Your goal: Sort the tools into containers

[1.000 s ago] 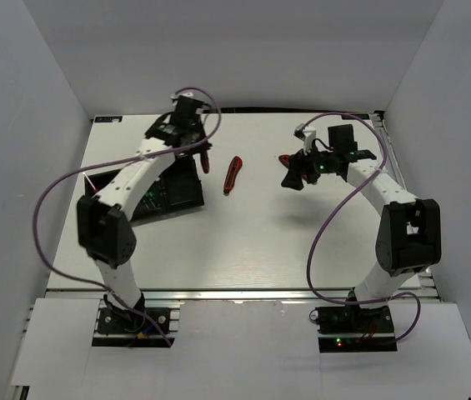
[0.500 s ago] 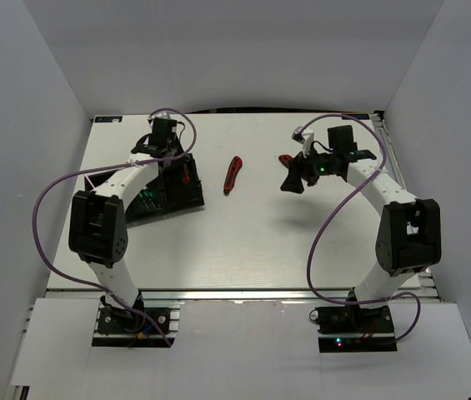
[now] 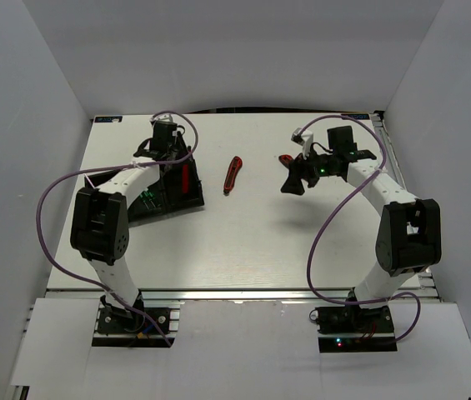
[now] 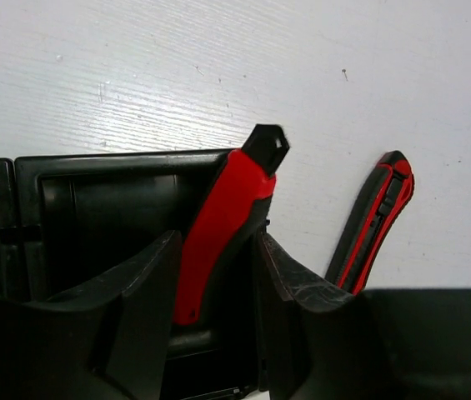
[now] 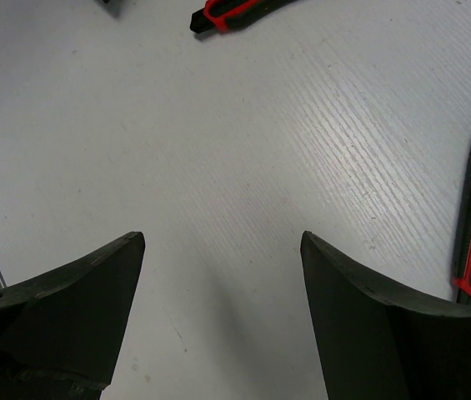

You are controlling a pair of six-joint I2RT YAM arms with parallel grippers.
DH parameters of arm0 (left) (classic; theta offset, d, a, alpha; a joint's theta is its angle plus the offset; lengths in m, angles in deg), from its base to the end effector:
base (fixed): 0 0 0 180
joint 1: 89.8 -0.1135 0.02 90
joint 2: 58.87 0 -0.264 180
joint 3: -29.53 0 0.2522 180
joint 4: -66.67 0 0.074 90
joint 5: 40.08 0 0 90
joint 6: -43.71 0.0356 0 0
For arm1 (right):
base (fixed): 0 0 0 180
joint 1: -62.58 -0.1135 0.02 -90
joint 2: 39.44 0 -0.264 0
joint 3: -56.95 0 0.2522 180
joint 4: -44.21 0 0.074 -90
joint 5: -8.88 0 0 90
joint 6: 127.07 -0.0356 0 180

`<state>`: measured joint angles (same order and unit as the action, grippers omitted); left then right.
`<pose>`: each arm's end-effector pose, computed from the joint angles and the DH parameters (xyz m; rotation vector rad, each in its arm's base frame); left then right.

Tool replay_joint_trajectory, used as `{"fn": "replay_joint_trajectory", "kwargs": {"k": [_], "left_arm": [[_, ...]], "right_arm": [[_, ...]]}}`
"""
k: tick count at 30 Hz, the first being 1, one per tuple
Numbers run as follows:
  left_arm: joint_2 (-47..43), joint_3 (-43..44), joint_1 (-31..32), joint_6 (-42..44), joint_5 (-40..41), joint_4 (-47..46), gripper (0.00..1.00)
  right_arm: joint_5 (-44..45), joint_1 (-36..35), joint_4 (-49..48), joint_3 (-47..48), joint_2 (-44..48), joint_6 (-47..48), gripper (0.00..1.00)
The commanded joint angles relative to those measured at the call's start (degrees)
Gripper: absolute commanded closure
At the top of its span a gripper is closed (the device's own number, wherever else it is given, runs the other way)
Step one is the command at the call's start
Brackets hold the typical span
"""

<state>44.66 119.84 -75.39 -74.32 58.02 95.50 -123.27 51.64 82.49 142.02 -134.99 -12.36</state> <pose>0.3968 -0.0968 0.2393 -0.3453 2.2796 -0.2188 0.3486 0.0917 0.2549 -0.9968 2.0370 0.7574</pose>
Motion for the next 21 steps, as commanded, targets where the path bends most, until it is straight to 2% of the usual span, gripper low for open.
{"fn": "replay_joint_trajectory", "kwargs": {"k": [1,5,9,10,11,12,14,17,21], "left_arm": [[-1.13,-1.14,-0.09,0.52,-1.33,-1.27,0.47],[-3.84,-1.93,-0.09,1.05,-1.68,-1.1,0.46],[-8.77,-2.64,-0.09,3.86,-5.01,-1.09,0.37],[-10.0,-2.9,-0.09,4.38,-5.89,-1.1,0.32],[-11.23,-3.68,-0.09,4.74,-7.9,-1.1,0.31],[-13.85,-4.13,-0.09,4.91,-9.14,-1.01,0.31],[-16.76,-6.4,-0.09,4.04,-11.78,-1.01,0.29],[-22.3,-9.05,-0.18,1.94,-14.85,-1.1,0.27],[-29.33,-15.45,-0.18,-0.69,-17.58,-1.1,0.27]], "right_arm": [[-1.27,0.13,1.94,0.94,1.24,1.39,0.18],[1.27,-0.31,1.86,1.73,0.63,-0.27,0.17],[11.63,-1.1,-1.57,2.17,0.36,-4.13,0.18],[16.79,-1.36,-3.05,2.52,-0.16,-4.93,0.17],[19.71,-1.97,-3.68,2.95,-0.51,-6.15,0.17],[26.26,-2.33,-4.29,4.18,-1.13,-6.77,0.16],[30.97,-3.12,-4.74,6.02,-4.2,-6.26,0.13],[32.66,-3.12,-2.99,10.86,-9.56,-1.71,0.11],[29.06,-3.04,-0.26,16.04,-16.49,7.25,0.11]]}}
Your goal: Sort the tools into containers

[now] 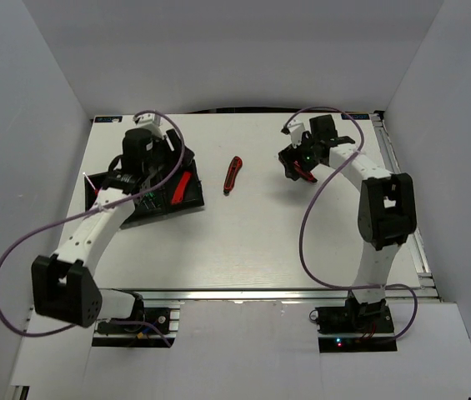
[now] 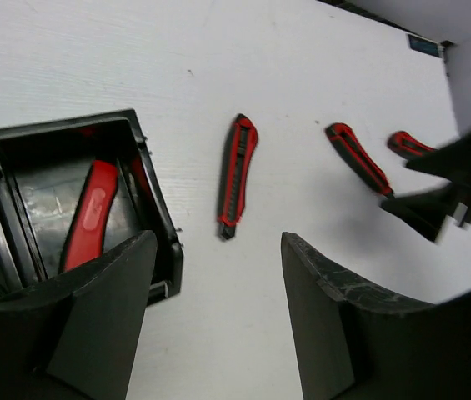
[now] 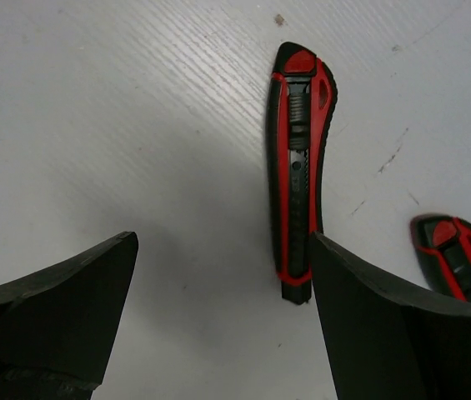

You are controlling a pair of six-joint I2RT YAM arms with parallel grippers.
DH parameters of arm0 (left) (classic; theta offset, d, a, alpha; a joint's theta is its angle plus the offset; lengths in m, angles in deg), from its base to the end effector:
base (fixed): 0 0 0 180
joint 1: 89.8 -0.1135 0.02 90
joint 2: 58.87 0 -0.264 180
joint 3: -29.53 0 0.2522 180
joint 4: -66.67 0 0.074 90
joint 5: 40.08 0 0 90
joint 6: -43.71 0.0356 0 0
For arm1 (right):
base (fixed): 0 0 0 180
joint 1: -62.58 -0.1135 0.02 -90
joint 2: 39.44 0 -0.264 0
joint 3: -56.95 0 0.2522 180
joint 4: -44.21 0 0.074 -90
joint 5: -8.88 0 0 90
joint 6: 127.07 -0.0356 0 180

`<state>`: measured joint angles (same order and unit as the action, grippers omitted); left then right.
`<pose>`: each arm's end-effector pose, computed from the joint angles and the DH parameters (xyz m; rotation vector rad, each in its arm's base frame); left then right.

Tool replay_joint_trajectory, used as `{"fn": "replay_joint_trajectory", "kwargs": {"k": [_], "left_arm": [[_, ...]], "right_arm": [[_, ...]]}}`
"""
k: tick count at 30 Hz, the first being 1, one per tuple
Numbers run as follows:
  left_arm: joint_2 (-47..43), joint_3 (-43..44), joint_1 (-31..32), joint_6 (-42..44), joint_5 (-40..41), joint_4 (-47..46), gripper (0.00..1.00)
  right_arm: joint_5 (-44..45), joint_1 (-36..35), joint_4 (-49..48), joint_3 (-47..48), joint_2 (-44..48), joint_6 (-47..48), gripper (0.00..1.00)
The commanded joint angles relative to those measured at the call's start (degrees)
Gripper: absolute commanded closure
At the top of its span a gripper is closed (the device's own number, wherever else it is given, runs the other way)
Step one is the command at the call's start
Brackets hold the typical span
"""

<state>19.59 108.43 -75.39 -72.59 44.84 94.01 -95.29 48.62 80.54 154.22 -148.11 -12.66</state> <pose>0.3062 -0.0819 0.3246 -0.1591 2.0745 -0.5307 0.4101 0.1109 0.2335 -0.8895 2.2088 0.2107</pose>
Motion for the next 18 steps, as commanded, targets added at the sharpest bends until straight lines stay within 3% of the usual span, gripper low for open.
{"fn": "replay_joint_trajectory", "kwargs": {"k": [1,12,18], "left_arm": [[-6.97,-5.1,-0.18,-2.78,-4.58,0.39,0.27],[-20.71,-14.34,-0.18,-7.18,-1.87,4.69,0.27],[-21.77,-14.35,-0.18,-7.09,-0.46,6.1,0.26]], "right_arm": [[0.73,-0.02,2.21,6.03,-4.62,8.98,0.11],[-4.1,2.88,6.87,18.27,-17.27,14.97,0.11],[-5.16,2.97,7.93,18.62,-19.65,15.59,0.21]]}}
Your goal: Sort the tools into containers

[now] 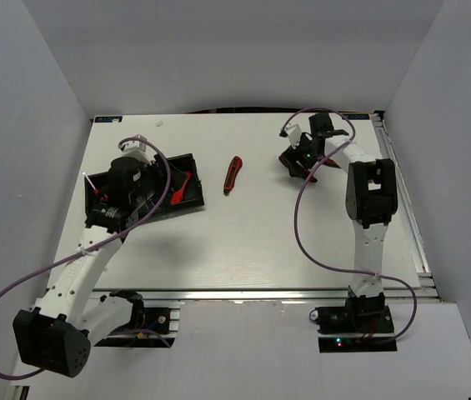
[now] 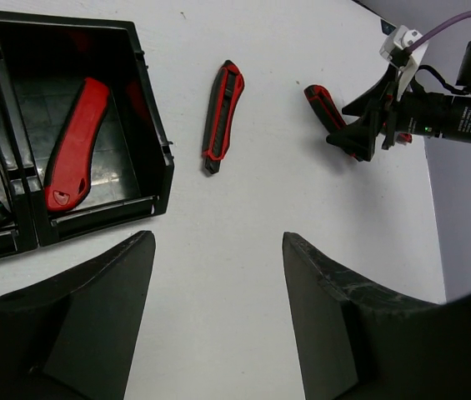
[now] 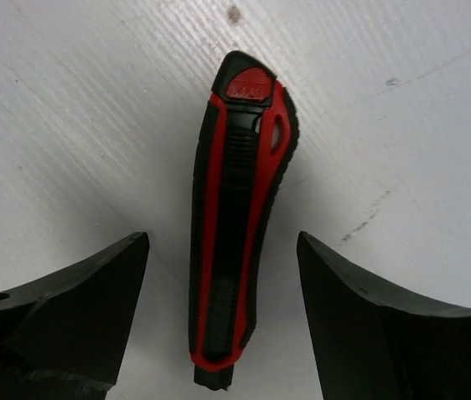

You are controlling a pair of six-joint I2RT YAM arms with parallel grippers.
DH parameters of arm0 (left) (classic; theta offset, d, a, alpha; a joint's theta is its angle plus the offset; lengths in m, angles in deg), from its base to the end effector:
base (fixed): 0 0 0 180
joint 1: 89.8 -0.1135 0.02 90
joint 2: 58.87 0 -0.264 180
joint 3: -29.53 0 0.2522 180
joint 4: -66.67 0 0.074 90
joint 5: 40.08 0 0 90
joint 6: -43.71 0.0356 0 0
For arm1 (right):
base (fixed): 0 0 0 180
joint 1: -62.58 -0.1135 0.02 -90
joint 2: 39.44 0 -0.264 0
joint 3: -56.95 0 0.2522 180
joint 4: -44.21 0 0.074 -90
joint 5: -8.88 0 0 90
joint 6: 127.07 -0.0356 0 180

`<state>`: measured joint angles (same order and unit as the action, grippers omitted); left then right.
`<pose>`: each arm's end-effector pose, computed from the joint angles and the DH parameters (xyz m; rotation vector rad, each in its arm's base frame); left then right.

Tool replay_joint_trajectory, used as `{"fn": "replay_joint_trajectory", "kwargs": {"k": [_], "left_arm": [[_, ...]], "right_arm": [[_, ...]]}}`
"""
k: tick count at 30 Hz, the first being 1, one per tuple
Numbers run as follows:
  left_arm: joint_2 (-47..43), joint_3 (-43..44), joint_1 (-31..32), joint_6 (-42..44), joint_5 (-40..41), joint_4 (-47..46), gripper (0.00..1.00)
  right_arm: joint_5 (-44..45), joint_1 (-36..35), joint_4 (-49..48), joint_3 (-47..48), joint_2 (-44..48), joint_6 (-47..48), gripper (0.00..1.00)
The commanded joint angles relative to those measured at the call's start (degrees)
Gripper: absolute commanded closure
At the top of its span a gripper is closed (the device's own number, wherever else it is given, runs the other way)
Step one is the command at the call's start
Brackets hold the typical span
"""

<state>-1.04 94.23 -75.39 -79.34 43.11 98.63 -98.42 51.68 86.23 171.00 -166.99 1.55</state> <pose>0.2206 -0.0610 0.3208 -0.2572 2.0493 -0.6406 0.4765 0.1025 0.1749 -1.1464 2.2057 0.1822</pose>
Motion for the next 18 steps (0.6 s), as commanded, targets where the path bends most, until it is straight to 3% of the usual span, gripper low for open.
{"fn": "replay_joint_trajectory", "kwargs": {"k": [1,11,12,18], "left_arm": [[-1.13,-0.05,-0.18,-0.25,1.36,1.58,0.26],[-0.87,-0.31,-0.18,-0.69,1.27,1.23,0.26],[-0.87,-0.4,-0.18,-0.87,1.01,0.97,0.26],[-1.13,-1.28,-0.18,-1.66,0.22,-0.26,0.26]], "right_arm": [[-2.04,0.0,2.6,1.84,-1.04,1.38,0.23],[-3.53,1.93,4.97,0.35,-2.36,1.29,0.54],[-3.62,2.02,5.23,0.0,-2.27,1.21,0.62],[-5.19,2.02,6.02,-1.68,-0.34,0.94,0.87]]}}
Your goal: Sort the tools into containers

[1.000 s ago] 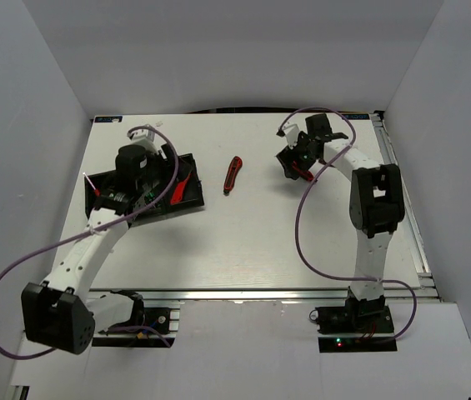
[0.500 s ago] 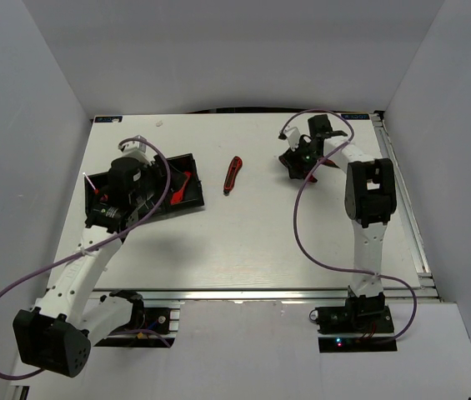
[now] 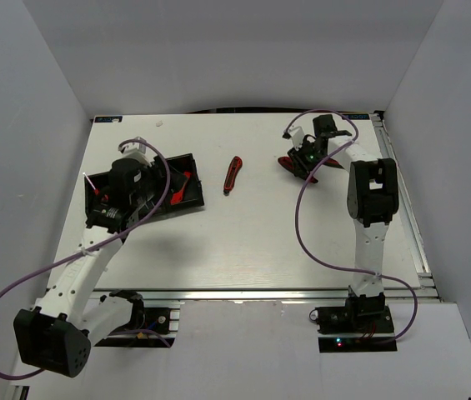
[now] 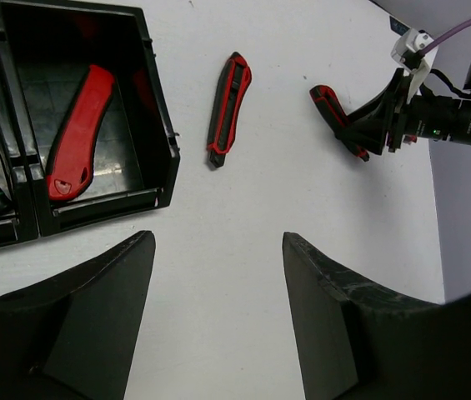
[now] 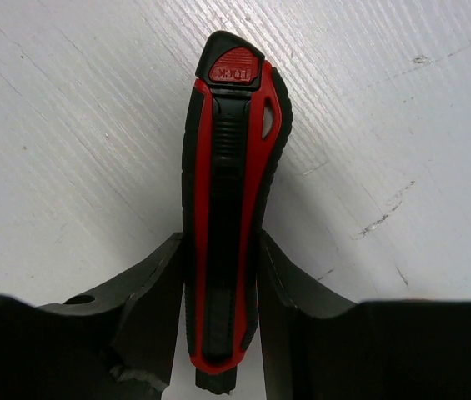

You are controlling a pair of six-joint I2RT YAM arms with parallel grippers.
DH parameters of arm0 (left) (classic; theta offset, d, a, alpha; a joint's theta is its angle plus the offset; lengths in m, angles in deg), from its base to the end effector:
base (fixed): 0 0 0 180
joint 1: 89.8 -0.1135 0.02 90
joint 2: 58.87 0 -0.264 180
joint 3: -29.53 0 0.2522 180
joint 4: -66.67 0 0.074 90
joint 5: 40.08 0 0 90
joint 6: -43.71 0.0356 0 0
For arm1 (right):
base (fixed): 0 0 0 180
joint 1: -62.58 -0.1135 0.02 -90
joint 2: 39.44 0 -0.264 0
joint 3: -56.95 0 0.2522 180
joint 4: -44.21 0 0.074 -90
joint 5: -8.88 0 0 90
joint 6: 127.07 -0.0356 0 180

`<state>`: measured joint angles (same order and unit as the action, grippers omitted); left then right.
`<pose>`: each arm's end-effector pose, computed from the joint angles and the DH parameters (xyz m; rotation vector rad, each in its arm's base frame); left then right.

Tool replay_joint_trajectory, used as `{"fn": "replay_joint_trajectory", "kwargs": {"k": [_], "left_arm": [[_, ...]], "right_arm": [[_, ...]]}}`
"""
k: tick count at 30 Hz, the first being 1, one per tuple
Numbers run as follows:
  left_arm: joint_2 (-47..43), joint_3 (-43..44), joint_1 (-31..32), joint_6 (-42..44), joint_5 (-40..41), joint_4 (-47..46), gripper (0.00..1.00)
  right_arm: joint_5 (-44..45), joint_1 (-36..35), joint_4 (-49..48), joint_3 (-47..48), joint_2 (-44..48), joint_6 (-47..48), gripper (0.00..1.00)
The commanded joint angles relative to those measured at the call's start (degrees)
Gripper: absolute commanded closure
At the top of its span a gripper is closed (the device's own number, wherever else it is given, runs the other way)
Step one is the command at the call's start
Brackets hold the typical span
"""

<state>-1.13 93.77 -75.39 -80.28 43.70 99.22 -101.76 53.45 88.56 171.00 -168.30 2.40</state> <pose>0.2198 -0.0605 0.3173 -0.2844 2.0634 -0.6359 0.4763 0.0893 0.1625 -1.1526 2.2451 0.2610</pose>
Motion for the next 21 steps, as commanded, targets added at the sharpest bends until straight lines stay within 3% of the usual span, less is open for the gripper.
{"fn": "replay_joint_trajectory", "kwargs": {"k": [1,4,11,15,21], "left_arm": [[-1.22,-0.91,-0.18,-0.98,-0.55,-1.03,0.26],[-2.27,-1.17,-0.18,-1.77,-0.64,-1.73,0.26],[-5.44,0.23,-0.18,-2.74,1.12,-2.53,0.22],[-6.93,1.46,-0.18,-2.65,1.38,-2.26,0.22],[-10.97,1.12,-0.18,-3.96,1.82,-1.03,0.22]], "right_arm": [[-2.81,0.25,3.95,-1.68,1.67,-0.52,0.9],[-9.66,0.07,3.78,-2.99,6.5,-2.54,1.0],[-22.76,-7.91,-5.16,-11.86,22.31,-13.51,1.0],[-21.81,-15.73,-12.12,-13.02,24.62,-21.42,1.0],[-11.98,-28.99,-16.09,-0.3,16.64,-33.02,1.0]]}}
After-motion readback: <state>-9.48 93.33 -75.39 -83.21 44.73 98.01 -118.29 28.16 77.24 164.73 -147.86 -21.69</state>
